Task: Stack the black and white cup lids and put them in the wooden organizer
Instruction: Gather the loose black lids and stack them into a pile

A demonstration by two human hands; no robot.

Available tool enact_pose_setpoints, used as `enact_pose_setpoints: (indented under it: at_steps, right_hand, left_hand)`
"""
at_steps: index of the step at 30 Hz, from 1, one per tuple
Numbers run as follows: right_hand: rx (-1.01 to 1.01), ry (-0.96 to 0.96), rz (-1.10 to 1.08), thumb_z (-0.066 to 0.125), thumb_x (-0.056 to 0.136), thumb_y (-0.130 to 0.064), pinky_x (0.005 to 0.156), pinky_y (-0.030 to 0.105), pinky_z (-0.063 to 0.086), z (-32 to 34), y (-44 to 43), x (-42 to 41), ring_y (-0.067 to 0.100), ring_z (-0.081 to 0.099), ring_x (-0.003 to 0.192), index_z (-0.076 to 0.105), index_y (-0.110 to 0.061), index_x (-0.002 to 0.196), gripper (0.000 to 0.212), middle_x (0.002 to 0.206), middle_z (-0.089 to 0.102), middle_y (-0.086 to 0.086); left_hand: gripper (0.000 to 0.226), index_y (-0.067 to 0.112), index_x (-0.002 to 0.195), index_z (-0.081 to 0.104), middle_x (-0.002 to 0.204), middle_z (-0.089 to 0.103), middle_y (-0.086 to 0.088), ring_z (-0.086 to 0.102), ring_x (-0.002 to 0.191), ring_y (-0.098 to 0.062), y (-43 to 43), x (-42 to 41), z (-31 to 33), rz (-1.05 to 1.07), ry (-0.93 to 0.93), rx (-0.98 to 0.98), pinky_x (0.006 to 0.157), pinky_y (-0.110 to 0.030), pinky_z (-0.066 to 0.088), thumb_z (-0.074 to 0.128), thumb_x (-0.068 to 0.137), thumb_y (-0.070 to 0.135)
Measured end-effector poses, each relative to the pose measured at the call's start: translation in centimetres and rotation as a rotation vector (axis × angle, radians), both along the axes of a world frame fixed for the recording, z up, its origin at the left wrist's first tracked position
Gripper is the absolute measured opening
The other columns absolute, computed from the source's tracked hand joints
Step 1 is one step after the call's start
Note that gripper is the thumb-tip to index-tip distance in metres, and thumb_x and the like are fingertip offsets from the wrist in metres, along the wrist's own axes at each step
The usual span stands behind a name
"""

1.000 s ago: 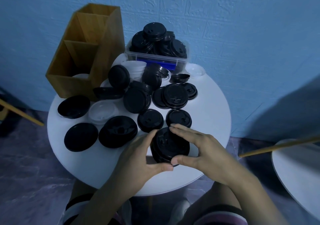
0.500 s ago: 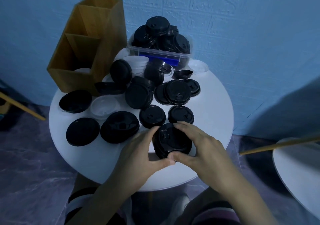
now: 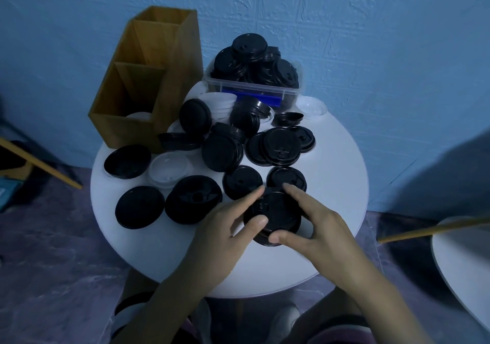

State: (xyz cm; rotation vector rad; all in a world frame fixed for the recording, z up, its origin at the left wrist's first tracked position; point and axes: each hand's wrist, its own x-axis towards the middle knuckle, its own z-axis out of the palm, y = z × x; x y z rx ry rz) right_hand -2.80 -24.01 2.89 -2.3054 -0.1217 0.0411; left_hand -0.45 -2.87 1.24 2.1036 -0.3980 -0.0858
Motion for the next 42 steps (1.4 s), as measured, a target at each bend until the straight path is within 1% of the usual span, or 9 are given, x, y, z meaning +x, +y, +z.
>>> enact_pose_setpoints:
  at_steps: [4, 9, 13, 16, 23, 29, 32, 38, 42]
  right_hand:
    - [-0.016, -0.04, 0.037, 0.067, 0.069, -0.078, 0.104, 0.011, 0.034, -0.4, -0.9, 0.2, -0.003, 0.046, 0.131, 0.042, -0.046, 0.148, 0.089, 0.138, 0.046, -0.032]
    - [0.067, 0.004, 0.049, 0.07, 0.066, -0.075, 0.077, 0.016, 0.044, -0.6, -1.8, 0.8, 0.009, 0.056, 0.085, 0.044, -0.065, 0.135, 0.075, 0.091, 0.054, -0.009]
    - [0.11, 0.004, 0.062, 0.071, 0.064, -0.078, 0.076, 0.02, 0.046, -1.1, -2.1, 1.0, 0.008, 0.055, 0.079, 0.045, -0.063, 0.137, 0.079, 0.086, 0.056, -0.007]
    - [0.07, 0.0, 0.08, 0.066, 0.064, -0.084, 0.079, 0.02, 0.047, -1.2, -2.6, 1.0, 0.009, 0.056, 0.084, 0.041, -0.064, 0.139, 0.082, 0.089, 0.057, -0.008]
    - [0.275, 0.158, 0.168, 0.075, 0.082, -0.053, 0.067, 0.027, 0.05, 0.9, -4.5, 3.5, 0.009, 0.057, 0.07, 0.065, -0.05, 0.127, 0.047, 0.078, 0.061, -0.006]
    - [0.302, -0.111, -0.16, 0.068, 0.096, -0.021, 0.046, 0.023, 0.043, 2.9, -5.6, 13.5, 0.009, 0.054, 0.049, 0.073, -0.021, 0.11, 0.014, 0.067, 0.064, 0.002]
    - [0.176, -0.219, -0.288, 0.067, 0.096, -0.031, 0.064, 0.031, 0.05, 2.4, -6.9, 19.3, 0.015, 0.065, 0.063, 0.073, -0.032, 0.1, 0.007, 0.075, 0.07, -0.002]
    - [-0.373, -0.08, -0.305, 0.054, 0.103, -0.028, 0.107, 0.038, 0.037, 0.0, -11.1, 25.3, 0.034, 0.049, 0.135, 0.058, -0.022, 0.142, 0.04, 0.15, 0.053, 0.006]
    - [-0.464, -0.063, -0.238, 0.058, 0.1, -0.024, 0.111, 0.037, 0.035, -0.7, -11.5, 25.0, 0.035, 0.045, 0.137, 0.065, -0.02, 0.134, 0.035, 0.148, 0.055, 0.007]
  left_hand:
    - [0.051, 0.048, 0.143, 0.048, 0.103, 0.061, 0.023, 0.053, 0.105, 0.017, -0.2, -0.2, -0.2, 0.045, 0.011, -0.04, 0.082, 0.001, 0.036, 0.065, 0.096, 0.034]
    - [0.051, 0.059, 0.145, 0.039, 0.115, 0.057, 0.031, 0.048, 0.117, 0.016, 0.1, -0.2, -0.9, 0.026, -0.005, 0.023, 0.09, -0.003, 0.037, 0.053, 0.096, 0.058]
    - [0.066, 0.061, 0.149, 0.023, 0.132, 0.043, 0.041, 0.038, 0.13, 0.013, -0.1, -0.5, -1.2, -0.027, -0.035, 0.081, 0.105, -0.015, 0.034, 0.046, 0.087, 0.069]
    - [0.095, 0.054, 0.154, 0.017, 0.142, 0.032, 0.044, 0.027, 0.135, 0.017, -0.6, -0.9, -1.2, -0.055, -0.078, 0.16, 0.106, -0.005, 0.02, 0.064, 0.073, 0.072]
    - [0.096, 0.054, 0.15, 0.022, 0.141, 0.033, 0.045, 0.031, 0.133, 0.018, -0.7, -0.5, -1.2, -0.016, -0.144, 0.177, 0.104, -0.003, 0.022, 0.069, 0.068, 0.07]
    - [0.096, 0.053, 0.149, 0.027, 0.142, 0.03, 0.047, 0.029, 0.133, 0.021, -0.8, -0.6, -1.6, 0.007, -0.154, 0.173, 0.101, 0.003, 0.018, 0.075, 0.067, 0.066]
    - [0.097, 0.06, 0.147, 0.023, 0.141, 0.029, 0.048, 0.028, 0.133, 0.022, -0.8, -0.4, -1.5, 0.007, -0.164, 0.177, 0.1, 0.002, 0.02, 0.074, 0.065, 0.069]
    - [0.104, 0.056, 0.152, 0.019, 0.147, 0.025, 0.047, 0.023, 0.132, 0.027, -0.8, 0.0, -1.8, -0.018, -0.23, 0.242, 0.093, -0.007, 0.03, 0.075, 0.065, 0.069]
    - [0.102, 0.042, 0.153, 0.031, 0.148, 0.032, 0.042, 0.03, 0.132, 0.024, -0.9, 0.6, -1.9, 0.004, -0.259, 0.214, 0.09, -0.007, 0.034, 0.072, 0.064, 0.07]
